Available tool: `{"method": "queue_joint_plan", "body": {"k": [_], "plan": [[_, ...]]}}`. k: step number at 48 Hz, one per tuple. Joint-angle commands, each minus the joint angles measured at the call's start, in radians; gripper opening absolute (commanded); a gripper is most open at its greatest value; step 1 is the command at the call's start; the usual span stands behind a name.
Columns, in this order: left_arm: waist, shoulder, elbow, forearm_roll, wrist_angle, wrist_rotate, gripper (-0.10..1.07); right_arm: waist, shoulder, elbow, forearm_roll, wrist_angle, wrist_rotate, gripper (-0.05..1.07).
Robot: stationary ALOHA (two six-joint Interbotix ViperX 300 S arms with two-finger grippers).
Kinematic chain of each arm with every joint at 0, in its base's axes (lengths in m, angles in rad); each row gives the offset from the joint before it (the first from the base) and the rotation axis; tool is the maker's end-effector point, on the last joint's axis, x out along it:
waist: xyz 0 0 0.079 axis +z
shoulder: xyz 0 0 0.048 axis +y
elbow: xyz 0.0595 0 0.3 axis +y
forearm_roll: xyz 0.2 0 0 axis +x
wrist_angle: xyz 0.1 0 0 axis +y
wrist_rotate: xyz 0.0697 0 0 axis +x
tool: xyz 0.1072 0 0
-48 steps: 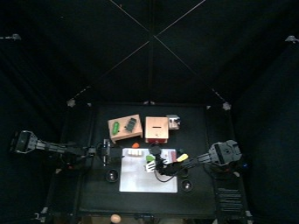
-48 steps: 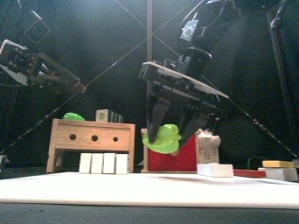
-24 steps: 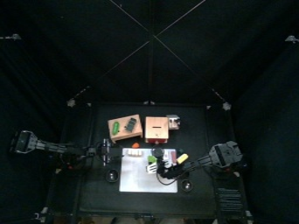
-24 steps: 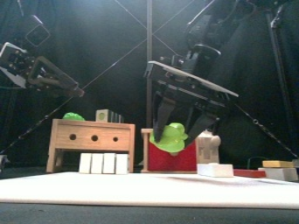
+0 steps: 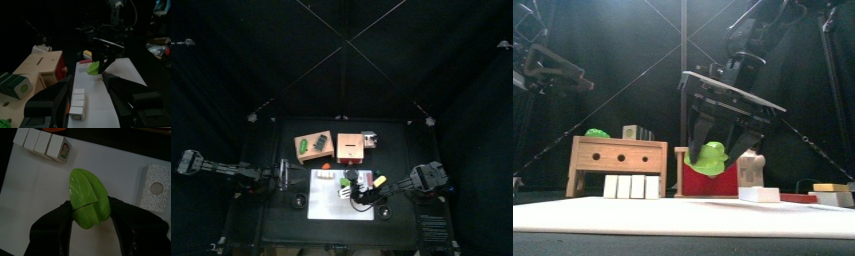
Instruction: Reorient starfruit
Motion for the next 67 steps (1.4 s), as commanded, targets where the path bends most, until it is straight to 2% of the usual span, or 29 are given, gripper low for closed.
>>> {"method": "queue_joint_plan", "body": {"k": [1, 10, 16, 23, 28, 35, 47, 54, 67], "plan": [[-0.003, 0.0, -0.014, -0.003, -0.005, 0.002, 0.87, -0.003, -0.018, -0.017, -0.003, 0.0, -0.002, 0.71], [-0.003, 0.0, -0.014, -0.003, -0.005, 0.002, 0.87, -0.002, -0.015, -0.031, 0.017, -0.003, 0.011, 0.71], [-0.003, 0.0, -0.014, -0.003, -0.005, 0.002, 0.87, 0.002, 0.002, -0.071, 0.098, 0.012, 0.023, 0.71], [-0.003, 0.0, -0.014, -0.014, 0.006, 0.0, 0.87, 0.003, 0.031, -0.121, 0.179, 0.146, 0.04, 0.72], [-0.003, 0.0, -0.014, -0.037, 0.031, 0.002, 0.87, 0.006, 0.052, -0.15, 0.218, 0.202, 0.126, 0.72], [-0.003, 0.0, -0.017, -0.051, 0.054, 0.002, 0.87, 0.015, 0.075, -0.15, 0.149, 0.166, 0.31, 0.72], [-0.003, 0.0, -0.017, -0.049, 0.054, 0.002, 0.87, 0.035, 0.098, -0.132, 0.127, 0.146, 0.468, 0.72], [-0.003, 0.0, -0.018, -0.052, 0.054, 0.002, 0.87, 0.04, 0.106, -0.112, 0.127, 0.138, 0.514, 0.74], [-0.003, 0.0, -0.017, -0.052, 0.055, 0.002, 0.87, 0.041, 0.098, -0.072, 0.121, 0.104, 0.518, 0.85]]}}
